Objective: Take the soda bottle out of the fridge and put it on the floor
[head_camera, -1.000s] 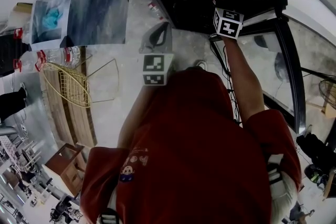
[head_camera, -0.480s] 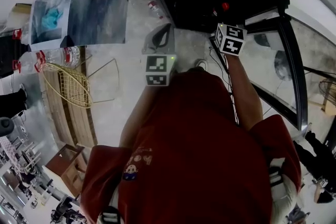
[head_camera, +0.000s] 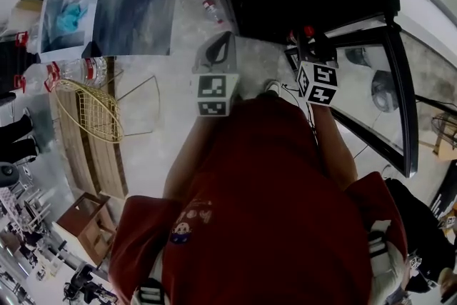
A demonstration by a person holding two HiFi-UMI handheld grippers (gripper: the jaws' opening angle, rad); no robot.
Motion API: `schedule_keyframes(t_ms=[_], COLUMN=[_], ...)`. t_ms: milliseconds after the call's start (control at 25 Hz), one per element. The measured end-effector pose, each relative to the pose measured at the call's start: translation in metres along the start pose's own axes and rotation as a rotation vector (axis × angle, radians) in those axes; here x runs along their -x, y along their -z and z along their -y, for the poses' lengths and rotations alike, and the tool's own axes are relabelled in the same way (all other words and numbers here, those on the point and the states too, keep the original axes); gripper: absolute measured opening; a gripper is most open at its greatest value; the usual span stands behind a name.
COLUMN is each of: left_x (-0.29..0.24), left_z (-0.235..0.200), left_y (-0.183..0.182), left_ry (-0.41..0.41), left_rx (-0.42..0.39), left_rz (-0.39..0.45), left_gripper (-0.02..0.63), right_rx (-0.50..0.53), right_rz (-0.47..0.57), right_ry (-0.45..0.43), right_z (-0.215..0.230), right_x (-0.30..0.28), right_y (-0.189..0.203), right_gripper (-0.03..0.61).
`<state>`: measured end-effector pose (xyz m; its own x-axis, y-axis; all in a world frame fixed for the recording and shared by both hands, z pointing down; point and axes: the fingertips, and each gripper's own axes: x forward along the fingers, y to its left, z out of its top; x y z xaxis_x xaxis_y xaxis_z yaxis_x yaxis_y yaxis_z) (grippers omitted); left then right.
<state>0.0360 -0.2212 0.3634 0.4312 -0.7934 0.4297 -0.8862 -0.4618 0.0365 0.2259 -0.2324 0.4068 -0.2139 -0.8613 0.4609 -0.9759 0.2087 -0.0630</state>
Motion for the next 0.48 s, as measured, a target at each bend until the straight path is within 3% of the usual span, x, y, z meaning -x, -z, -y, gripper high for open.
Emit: schedule_keyframes(t_ms=[480], left_x=[0.008], left_z=[-0.006], left_y=[0.009], left_ry=[-0.031], left_rx=[0.007], left_rz=[-0.017], left_gripper=[0.0], right_rx=[0.018], right_rz=[-0.028], right_ry=[-0.054], right_z=[-0.021], right_x=[0.036], right_y=[0.011], right_gripper=[0.133])
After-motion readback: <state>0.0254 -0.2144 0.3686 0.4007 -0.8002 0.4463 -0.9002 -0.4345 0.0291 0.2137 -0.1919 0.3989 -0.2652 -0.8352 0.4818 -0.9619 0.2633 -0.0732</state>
